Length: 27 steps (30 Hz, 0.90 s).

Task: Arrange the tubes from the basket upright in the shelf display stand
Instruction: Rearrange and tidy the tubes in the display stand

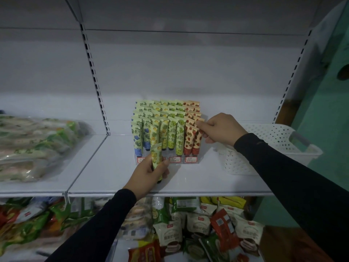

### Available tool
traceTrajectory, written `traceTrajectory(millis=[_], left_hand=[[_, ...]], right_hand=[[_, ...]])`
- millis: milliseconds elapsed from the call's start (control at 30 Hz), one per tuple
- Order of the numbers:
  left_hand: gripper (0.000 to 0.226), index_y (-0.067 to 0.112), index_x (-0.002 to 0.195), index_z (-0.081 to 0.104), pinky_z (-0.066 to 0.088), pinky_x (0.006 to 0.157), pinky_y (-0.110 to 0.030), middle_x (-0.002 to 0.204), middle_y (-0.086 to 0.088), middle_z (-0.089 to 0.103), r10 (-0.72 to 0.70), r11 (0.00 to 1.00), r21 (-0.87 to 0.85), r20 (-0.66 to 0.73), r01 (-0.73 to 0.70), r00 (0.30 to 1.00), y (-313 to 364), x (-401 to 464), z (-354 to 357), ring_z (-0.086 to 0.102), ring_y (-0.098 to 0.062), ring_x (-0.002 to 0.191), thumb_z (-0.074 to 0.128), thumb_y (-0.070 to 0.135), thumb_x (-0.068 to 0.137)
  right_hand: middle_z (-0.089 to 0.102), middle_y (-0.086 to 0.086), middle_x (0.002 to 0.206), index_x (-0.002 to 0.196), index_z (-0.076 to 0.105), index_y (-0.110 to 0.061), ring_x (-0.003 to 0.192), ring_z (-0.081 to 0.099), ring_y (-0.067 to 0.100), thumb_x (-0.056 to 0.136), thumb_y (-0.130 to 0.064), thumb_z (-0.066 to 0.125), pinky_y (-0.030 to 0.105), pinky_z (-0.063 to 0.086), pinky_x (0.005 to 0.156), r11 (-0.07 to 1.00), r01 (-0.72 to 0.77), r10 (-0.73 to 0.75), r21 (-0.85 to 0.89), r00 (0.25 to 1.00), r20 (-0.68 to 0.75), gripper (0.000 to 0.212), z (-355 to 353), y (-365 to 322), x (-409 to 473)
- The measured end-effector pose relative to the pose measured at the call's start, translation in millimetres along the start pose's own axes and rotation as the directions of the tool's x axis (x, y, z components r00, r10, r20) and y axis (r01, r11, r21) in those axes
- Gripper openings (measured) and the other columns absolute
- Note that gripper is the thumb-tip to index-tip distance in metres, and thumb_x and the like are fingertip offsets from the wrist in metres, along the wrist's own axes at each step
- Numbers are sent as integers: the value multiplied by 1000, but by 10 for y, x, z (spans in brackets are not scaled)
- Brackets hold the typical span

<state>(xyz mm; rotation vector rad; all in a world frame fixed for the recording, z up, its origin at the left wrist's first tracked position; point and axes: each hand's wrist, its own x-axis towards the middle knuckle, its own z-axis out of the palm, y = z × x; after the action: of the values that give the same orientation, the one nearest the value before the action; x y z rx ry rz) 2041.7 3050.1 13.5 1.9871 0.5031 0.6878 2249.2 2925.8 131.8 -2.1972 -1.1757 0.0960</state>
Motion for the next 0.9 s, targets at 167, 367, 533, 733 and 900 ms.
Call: traceTrajectory(millis=[167, 367, 533, 733, 900], left_hand=[[32, 11, 85, 60, 48, 66, -20, 74, -1, 69, -3, 1000, 9, 2, 2, 1000, 1, -2, -3, 62, -10, 67, 52, 38, 100], [28, 9, 91, 57, 50, 68, -24, 75, 0, 69, -3, 1000, -21, 72, 4, 997, 208, -20, -86, 63, -10, 70, 52, 35, 100], [6, 23, 105, 49, 45, 59, -32, 73, -10, 55, -36, 957, -272, 234, 101, 972, 579, -20, -189, 56, -26, 66, 54, 24, 101], [29, 12, 110, 53, 47, 62, -30, 88, -11, 58, 4, 913, -376, 396, 158, 918, 822, -34, -245, 58, -22, 74, 61, 12, 82], [35, -3, 109, 55, 53, 76, -30, 92, -13, 61, 8, 883, -451, 290, 129, 957, 794, -119, -283, 63, -23, 85, 70, 21, 89]], right_hand=[[74, 9, 76, 83, 68, 6, 59, 70, 8, 98, -50, 45, 22, 50, 72, 994, 51, -57, -97, 996, -65, 63, -40, 4, -11], [69, 7, 70, 73, 68, -4, 70, 63, 22, 99, -42, 48, 34, 50, 74, 965, 217, -254, -146, 908, -332, 51, -109, -134, -115], [66, -19, 76, 84, 74, -19, 66, 60, -7, 95, -42, 57, 18, 48, 68, 938, 333, -295, 101, 915, -275, 31, -123, -473, -365], [66, -11, 90, 100, 71, -19, 77, 55, -2, 94, -45, 57, 17, 41, 67, 895, 445, -443, -13, 894, 68, 30, 15, -710, -460], [54, 6, 64, 73, 63, 1, 57, 64, 7, 85, -41, 71, 20, 47, 57, 918, 280, -308, 281, 950, 58, 45, -79, -680, -435]])
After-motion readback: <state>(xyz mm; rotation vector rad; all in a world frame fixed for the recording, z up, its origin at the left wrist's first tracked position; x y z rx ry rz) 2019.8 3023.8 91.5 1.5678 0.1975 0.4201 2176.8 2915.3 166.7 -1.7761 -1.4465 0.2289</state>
